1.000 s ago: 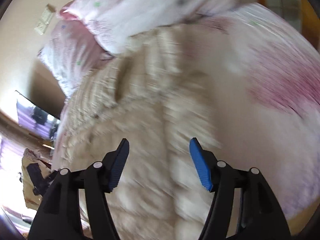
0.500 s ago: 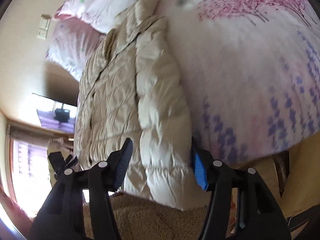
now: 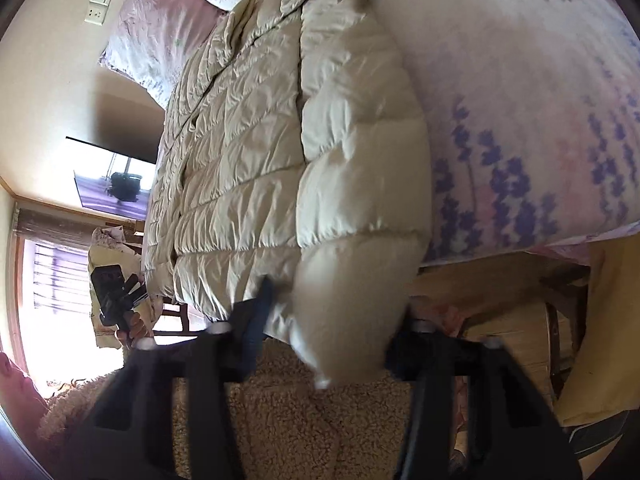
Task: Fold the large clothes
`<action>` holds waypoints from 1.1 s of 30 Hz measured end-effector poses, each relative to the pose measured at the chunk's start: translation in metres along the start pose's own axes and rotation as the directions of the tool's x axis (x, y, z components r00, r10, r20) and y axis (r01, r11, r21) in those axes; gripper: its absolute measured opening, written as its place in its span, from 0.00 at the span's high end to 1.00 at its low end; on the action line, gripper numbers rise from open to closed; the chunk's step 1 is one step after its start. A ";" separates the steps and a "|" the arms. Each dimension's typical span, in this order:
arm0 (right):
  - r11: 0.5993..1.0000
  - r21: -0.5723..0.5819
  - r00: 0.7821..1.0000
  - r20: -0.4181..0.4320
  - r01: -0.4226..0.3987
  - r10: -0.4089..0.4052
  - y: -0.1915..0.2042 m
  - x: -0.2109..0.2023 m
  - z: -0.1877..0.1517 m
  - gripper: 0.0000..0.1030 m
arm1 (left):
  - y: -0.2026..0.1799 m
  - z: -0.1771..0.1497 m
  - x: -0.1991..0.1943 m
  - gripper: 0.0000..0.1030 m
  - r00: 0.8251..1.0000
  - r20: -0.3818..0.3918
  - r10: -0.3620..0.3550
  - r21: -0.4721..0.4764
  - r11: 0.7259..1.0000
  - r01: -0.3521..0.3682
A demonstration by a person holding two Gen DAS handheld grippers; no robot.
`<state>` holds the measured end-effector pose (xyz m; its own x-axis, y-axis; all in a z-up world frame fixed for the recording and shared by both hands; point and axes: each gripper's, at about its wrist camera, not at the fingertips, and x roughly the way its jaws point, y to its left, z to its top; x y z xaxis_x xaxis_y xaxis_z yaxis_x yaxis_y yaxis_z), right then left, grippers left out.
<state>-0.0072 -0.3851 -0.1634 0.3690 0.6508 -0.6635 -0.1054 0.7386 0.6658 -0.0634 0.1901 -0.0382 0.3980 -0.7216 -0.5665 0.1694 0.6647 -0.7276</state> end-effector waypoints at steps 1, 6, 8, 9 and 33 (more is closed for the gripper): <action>1.000 0.000 1.000 -0.002 -0.003 0.003 -0.001 0.000 -0.001 0.73 | 0.001 -0.001 0.001 0.47 1.000 -0.008 0.001 -0.009 1.000 -0.001; 0.998 -0.066 0.999 0.035 -0.004 0.006 0.021 -0.007 -0.003 0.83 | 0.002 -0.004 0.007 0.75 0.998 -0.036 0.042 -0.025 0.999 -0.043; 0.995 -0.097 0.998 0.059 0.012 -0.006 0.033 -0.011 -0.002 0.85 | 0.000 -0.002 0.006 0.82 0.998 -0.030 0.057 -0.023 0.998 -0.058; 0.994 -0.109 0.997 0.072 0.019 -0.011 0.037 -0.013 -0.001 0.86 | -0.003 -0.001 0.004 0.85 0.998 -0.017 0.068 -0.009 0.998 -0.068; 0.913 -0.222 0.696 0.712 0.341 -0.087 0.133 -0.052 0.076 0.88 | -0.048 0.129 -0.009 0.91 0.918 0.316 0.239 0.058 0.961 -0.270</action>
<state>0.0294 -0.3340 -0.0144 0.9240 0.2634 -0.2771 -0.1750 0.9358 0.3060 0.0410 0.1894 0.0519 0.6910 -0.4424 -0.5717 0.1078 0.8451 -0.5236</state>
